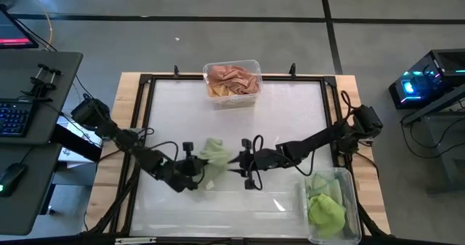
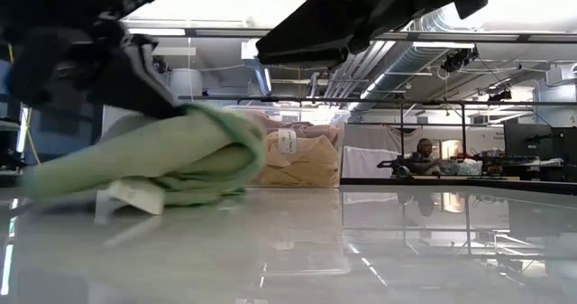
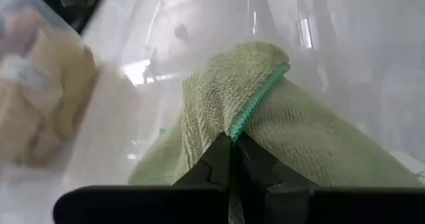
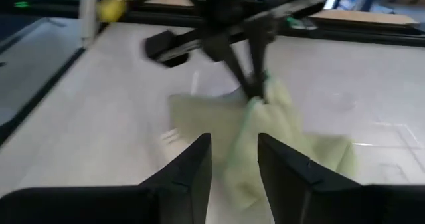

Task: Sort towels by color in basket
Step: Put the green towel into the bottom transparent bin

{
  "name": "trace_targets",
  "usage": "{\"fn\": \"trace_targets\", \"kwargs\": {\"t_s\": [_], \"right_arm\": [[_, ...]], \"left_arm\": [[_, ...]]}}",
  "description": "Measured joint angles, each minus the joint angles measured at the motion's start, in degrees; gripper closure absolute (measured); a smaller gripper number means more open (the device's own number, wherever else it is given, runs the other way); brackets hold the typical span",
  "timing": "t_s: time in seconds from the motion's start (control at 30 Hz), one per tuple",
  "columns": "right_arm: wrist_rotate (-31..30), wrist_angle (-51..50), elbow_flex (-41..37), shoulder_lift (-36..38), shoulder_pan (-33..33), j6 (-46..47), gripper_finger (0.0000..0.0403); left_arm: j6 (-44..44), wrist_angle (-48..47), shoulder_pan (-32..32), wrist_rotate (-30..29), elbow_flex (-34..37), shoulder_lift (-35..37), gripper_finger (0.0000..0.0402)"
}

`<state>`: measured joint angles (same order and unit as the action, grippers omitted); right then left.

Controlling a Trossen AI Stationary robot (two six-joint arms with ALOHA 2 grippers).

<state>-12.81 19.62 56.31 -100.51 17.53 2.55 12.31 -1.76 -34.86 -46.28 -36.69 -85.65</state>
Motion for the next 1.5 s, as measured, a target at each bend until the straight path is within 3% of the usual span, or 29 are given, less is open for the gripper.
{"fn": "trace_targets", "kwargs": {"t_s": [0.17, 0.33, 0.47, 0.6, 0.8, 0.87, 0.97, 1.1, 1.23, 1.37, 1.5], "right_arm": [[1.23, 2.60, 0.07, -2.10, -3.31, 0.01, 0.0243], [3.45, 8.70, 0.84, -8.53, -5.72, -1.27, 0.0185], [3.51, 9.02, 3.23, -13.58, -6.46, -3.69, 0.0175], [3.53, 8.93, 5.51, -17.39, -6.66, -3.64, 0.0218], [-0.30, 7.78, 6.51, -17.81, -6.13, -1.21, 0.0369], [-3.80, 4.25, 6.51, -16.35, -5.25, -0.97, 0.0387], [-11.55, -4.74, 6.51, -11.86, -2.94, 1.03, 0.0375], [-19.90, -17.99, 6.63, -2.99, 1.68, 4.35, 0.0389], [-27.89, -28.63, 9.52, 7.32, 8.69, 5.41, 0.0390], [-32.81, -41.35, 16.72, 16.35, 16.22, 7.15, 0.0389], [-33.06, -60.87, 29.01, 22.16, 23.08, 19.84, 0.0395]], "left_arm": [[-8.16, 6.63, 1.55, -0.77, -0.02, 0.03, 0.0401], [-10.97, 9.62, 1.58, -2.45, -0.04, 0.07, 0.0401], [-10.93, 9.71, 1.58, -5.35, -0.04, 0.07, 0.0401], [-11.08, 11.24, 1.58, -8.03, -0.08, 0.09, 0.0402], [-10.02, 10.98, 1.51, -9.75, -0.13, 0.20, 0.0386], [-8.76, 7.41, 0.89, -11.06, -0.13, 0.78, 0.0367], [-2.69, -0.41, -0.43, -16.08, -0.15, 2.24, 0.0332], [10.63, -11.98, -1.77, -21.02, -0.15, 3.63, 0.0299], [23.88, -18.47, -1.96, -21.60, -0.13, 3.34, 0.0288], [27.55, -17.80, -1.92, -21.23, 1.40, 2.87, 0.0287], [28.53, -17.70, -1.96, -19.95, 2.32, 2.81, 0.0287]]}}
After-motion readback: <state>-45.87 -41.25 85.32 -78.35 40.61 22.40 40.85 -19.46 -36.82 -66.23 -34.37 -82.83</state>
